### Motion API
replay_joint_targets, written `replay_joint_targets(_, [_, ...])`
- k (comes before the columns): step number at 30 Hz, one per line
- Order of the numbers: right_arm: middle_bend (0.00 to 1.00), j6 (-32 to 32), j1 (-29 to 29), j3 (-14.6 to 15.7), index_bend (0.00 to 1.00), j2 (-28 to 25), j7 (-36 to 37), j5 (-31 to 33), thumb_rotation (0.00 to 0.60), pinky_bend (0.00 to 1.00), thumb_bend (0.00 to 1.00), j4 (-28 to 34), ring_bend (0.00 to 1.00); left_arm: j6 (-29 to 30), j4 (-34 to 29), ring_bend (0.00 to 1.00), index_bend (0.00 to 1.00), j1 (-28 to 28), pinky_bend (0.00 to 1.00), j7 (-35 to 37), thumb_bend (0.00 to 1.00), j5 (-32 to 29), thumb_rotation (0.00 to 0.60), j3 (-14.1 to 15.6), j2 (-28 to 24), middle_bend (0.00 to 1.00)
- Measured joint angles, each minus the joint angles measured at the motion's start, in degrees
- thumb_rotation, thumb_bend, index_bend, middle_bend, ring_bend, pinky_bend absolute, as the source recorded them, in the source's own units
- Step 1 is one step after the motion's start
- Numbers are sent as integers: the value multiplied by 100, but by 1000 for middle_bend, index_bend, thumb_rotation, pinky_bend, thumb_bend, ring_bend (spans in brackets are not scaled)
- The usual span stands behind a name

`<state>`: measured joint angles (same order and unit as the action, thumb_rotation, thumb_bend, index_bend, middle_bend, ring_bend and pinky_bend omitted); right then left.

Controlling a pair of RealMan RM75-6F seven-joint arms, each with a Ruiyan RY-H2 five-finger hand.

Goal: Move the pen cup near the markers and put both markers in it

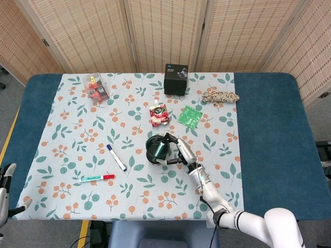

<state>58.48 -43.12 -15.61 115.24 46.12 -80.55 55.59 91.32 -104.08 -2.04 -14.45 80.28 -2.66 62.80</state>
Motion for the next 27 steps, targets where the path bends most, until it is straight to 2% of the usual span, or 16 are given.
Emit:
replay_joint_targets(10, [332,-417,-606,-263,407,706,-199,143,600,266,247,-992,257,23,-10,104,0,-41,443,284,132,-4,600,-25,-121,119])
replay_joint_targets(21, [308,-782,-1348,-428,407,1330,219,134,600,266,221,-2116,256,-38,35,104,0,-37,443,432,132,-81,600,-63,-198,120])
replay_joint_targets(22, [273,-796,-1385,-425,392,1357,240,121,600,260,191,-2182,240,-37,38,104,0,-37,443,435,132,-82,600,-65,-201,120])
replay_joint_targets(24, [185,-808,-1424,-377,272,1384,339,60,600,178,142,-2284,173,-31,38,104,0,-40,443,455,131,-75,600,-67,-204,120])
replay_joint_targets(25, [111,-811,-1429,-340,135,1378,406,24,600,86,112,-2290,105,-24,40,104,0,-42,443,479,131,-65,600,-67,-206,121])
replay_joint_targets(26, [56,-805,-1430,-271,46,1355,508,-41,600,26,88,-2289,51,-15,45,104,0,-46,444,503,131,-53,600,-67,-208,121])
replay_joint_targets(27, [26,-783,-1425,-211,9,1329,579,-101,600,4,69,-2288,23,-1,51,104,0,-52,444,528,131,-41,600,-67,-209,121])
